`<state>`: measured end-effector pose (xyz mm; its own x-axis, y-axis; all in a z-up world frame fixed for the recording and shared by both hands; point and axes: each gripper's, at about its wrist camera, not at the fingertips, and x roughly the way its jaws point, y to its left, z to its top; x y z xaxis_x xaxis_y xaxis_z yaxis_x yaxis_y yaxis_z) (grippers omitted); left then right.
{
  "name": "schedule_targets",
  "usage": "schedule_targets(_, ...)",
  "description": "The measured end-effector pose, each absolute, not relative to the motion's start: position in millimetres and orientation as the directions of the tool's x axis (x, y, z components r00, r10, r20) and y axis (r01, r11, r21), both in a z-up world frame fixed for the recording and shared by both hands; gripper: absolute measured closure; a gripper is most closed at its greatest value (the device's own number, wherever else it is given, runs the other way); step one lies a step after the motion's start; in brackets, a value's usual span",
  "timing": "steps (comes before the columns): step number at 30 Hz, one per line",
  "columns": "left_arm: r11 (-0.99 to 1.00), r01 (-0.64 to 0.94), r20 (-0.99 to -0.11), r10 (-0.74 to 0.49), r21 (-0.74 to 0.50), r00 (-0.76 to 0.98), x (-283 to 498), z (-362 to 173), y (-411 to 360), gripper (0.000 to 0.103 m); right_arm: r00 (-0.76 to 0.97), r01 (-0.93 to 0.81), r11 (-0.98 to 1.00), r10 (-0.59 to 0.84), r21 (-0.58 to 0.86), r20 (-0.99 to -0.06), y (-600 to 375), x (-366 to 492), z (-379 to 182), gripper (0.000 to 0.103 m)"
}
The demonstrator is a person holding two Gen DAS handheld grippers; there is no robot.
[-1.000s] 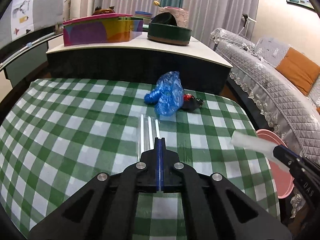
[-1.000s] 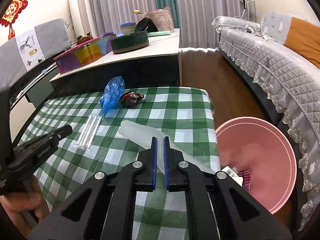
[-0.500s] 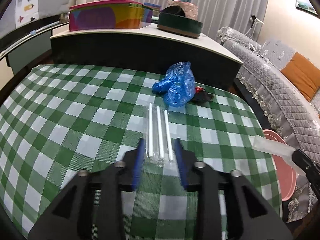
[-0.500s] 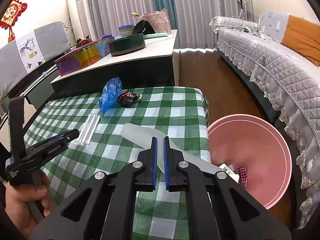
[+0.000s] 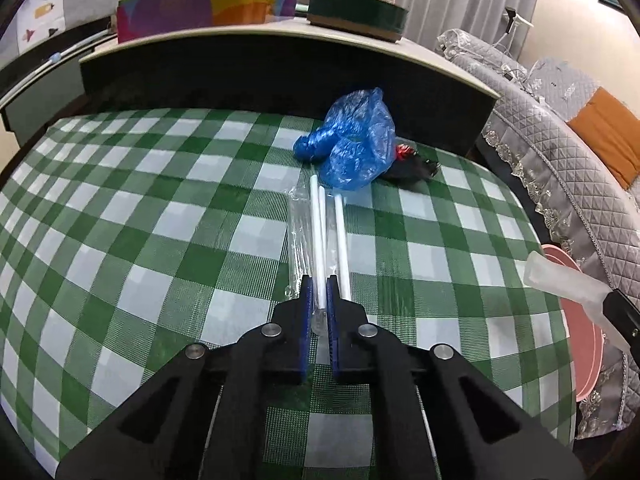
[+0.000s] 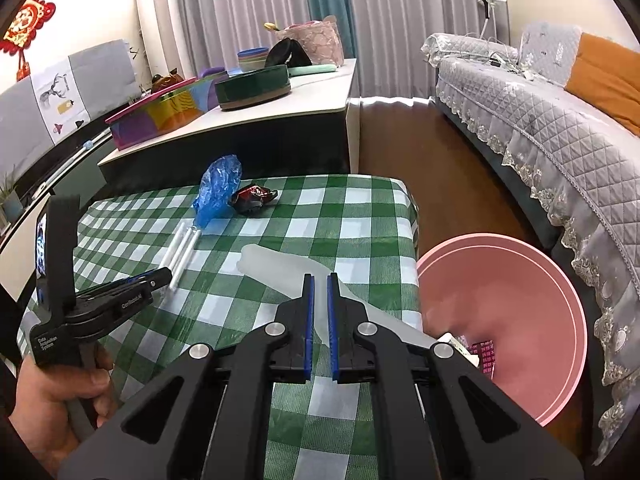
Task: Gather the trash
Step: 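Carry the tube and straws over the pink bucket and open both tools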
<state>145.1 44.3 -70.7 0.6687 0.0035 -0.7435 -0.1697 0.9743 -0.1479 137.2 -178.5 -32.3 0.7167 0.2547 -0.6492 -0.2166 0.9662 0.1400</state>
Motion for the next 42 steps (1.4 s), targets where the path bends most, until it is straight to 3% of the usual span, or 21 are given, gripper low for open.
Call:
schedule_targets(22, 0.993, -0.016, -0.606, -0.060, -0.120, 0.793, 90, -11, -6, 0.098, 0.779, -0.153, 0.977, 0.210, 0.146, -0.590, -217, 105, 3, 0.097)
schedule_targets(42, 0.984, 0.122, -0.593, -0.176, -0.130, 0.786, 91, -10, -73, 0.098, 0.815, -0.009, 0.987, 0.099, 0.159, -0.570, -285, 100, 7, 0.097)
